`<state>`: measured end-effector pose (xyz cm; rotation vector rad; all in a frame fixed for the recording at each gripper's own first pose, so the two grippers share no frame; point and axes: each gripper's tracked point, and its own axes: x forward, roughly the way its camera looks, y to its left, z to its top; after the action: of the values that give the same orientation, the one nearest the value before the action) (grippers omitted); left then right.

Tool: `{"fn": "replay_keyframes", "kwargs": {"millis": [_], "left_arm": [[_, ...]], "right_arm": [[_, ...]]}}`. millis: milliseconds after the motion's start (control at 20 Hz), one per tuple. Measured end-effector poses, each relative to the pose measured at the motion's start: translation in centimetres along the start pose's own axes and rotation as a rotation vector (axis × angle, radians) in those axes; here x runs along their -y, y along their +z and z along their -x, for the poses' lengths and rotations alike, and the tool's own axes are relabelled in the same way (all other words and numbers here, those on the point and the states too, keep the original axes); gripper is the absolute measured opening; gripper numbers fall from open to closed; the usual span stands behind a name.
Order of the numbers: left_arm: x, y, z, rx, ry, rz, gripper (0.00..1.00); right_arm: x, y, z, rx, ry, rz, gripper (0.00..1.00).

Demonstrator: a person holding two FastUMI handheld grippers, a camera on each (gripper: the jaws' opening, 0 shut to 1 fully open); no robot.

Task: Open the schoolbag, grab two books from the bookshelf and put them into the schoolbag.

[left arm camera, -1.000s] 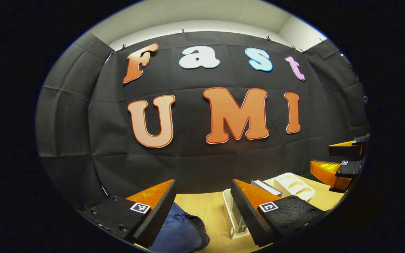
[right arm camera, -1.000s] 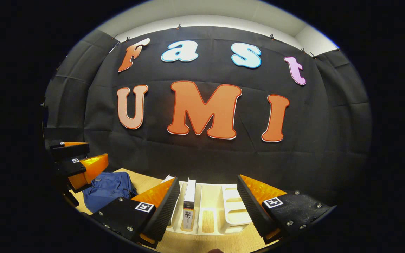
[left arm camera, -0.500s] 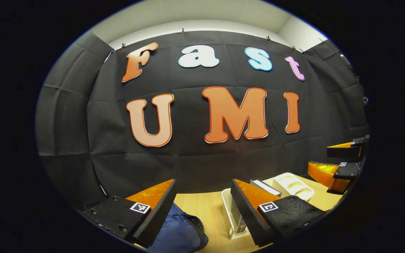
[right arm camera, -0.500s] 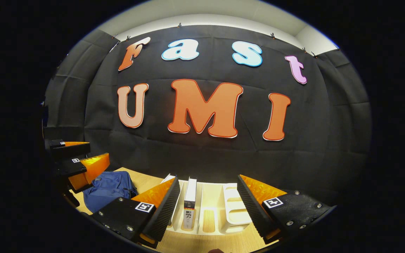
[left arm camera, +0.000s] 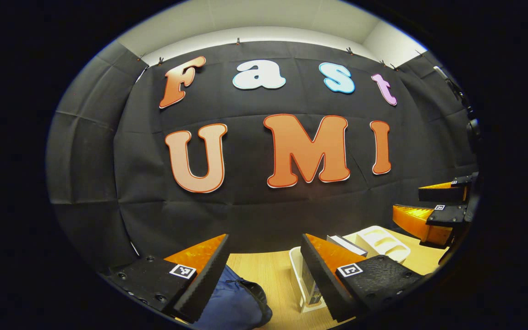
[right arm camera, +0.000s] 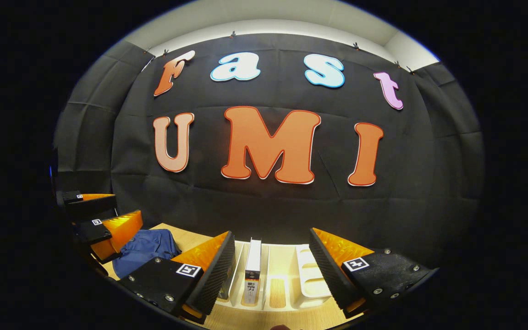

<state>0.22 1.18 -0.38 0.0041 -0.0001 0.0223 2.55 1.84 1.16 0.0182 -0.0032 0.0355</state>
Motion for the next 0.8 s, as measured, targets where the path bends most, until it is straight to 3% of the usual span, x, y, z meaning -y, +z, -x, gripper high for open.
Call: {"fn": "replay_keyframes", "kwargs": {"millis": [800], "left_arm": [[-3.3, -1.1, 0.7, -0.027, 0.062, 0.002, 0.96]], "right_arm": [[-1.3, -1.3, -1.1, -0.027, 0.025, 0.021, 0.97]]}}
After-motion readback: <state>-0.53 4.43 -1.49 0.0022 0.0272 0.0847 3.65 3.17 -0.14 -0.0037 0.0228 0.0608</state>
